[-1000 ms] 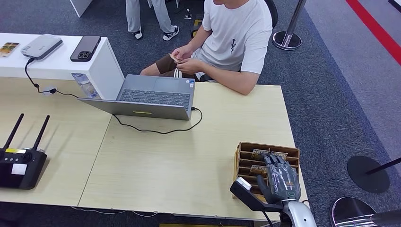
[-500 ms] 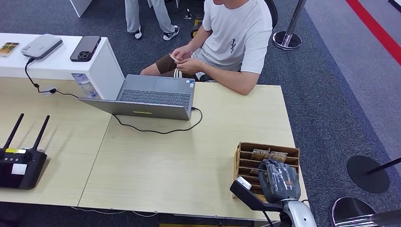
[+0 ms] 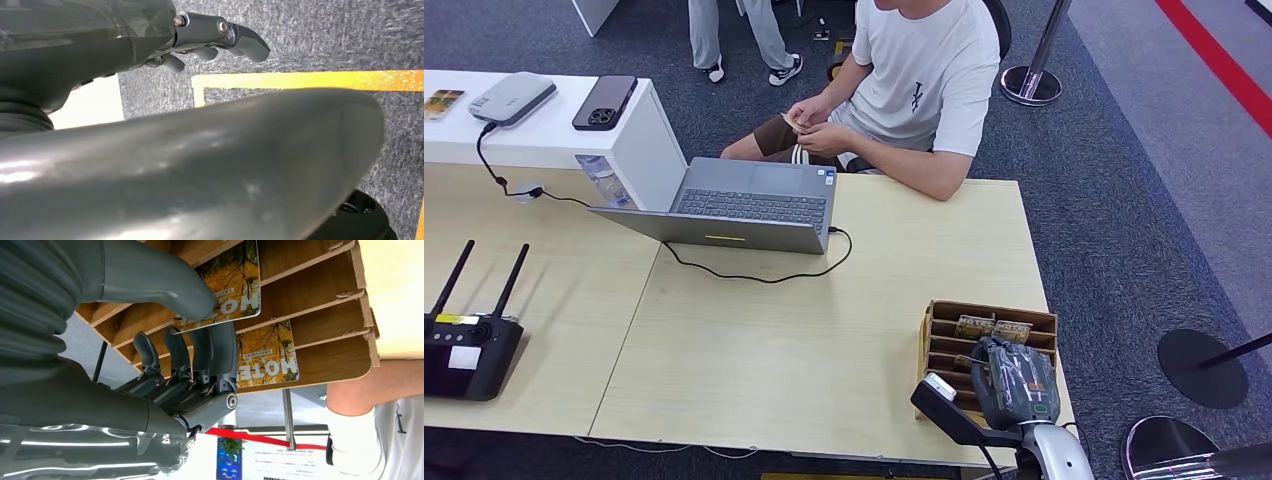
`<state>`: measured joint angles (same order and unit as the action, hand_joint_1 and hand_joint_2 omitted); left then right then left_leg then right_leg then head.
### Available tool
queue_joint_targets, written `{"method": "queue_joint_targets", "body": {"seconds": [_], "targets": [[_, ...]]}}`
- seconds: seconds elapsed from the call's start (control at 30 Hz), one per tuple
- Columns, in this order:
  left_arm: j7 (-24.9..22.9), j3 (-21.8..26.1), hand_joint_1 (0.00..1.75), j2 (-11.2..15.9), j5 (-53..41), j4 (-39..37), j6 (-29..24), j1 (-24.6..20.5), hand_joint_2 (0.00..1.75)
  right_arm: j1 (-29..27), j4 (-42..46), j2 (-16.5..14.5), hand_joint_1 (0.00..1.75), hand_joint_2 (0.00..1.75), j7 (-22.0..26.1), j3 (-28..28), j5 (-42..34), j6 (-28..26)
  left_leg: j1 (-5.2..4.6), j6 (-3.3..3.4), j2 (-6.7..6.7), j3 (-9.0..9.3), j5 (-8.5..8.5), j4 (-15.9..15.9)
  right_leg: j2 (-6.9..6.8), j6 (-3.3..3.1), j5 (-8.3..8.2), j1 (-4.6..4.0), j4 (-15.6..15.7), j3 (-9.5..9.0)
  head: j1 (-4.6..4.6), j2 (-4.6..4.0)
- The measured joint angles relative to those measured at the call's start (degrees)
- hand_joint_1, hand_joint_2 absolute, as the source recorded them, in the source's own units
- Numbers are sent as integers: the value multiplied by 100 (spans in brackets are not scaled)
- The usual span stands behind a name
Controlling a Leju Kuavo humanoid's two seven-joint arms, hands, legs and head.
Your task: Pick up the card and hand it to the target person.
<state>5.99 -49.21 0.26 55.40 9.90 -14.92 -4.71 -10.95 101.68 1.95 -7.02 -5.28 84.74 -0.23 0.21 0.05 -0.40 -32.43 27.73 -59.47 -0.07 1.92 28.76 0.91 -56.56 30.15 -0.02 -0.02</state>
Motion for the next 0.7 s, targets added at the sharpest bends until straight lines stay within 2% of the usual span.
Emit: {"method": "queue_joint_targets", "body": {"seconds": [0.07, 0.27, 0.7], "targets": [[73, -33, 0, 1, -27, 0, 86, 0, 175, -2, 0, 0, 149, 175, 0, 3, -7, -6, 0, 0, 0, 0, 0, 0, 0, 0, 0, 0, 0, 0, 0, 0], [267, -88, 0, 6, -37, 0, 308, 0, 175, -4, 0, 0, 151, 175, 39, 25, -15, -10, 0, 0, 0, 0, 0, 0, 0, 0, 0, 0, 0, 0, 0, 0], [383, -120, 0, 15, 35, 0, 359, 0, 175, 2, -2, -19, 152, 175, 116, 38, -34, 28, 0, 0, 0, 0, 0, 0, 0, 0, 0, 0, 0, 0, 0, 0]]}}
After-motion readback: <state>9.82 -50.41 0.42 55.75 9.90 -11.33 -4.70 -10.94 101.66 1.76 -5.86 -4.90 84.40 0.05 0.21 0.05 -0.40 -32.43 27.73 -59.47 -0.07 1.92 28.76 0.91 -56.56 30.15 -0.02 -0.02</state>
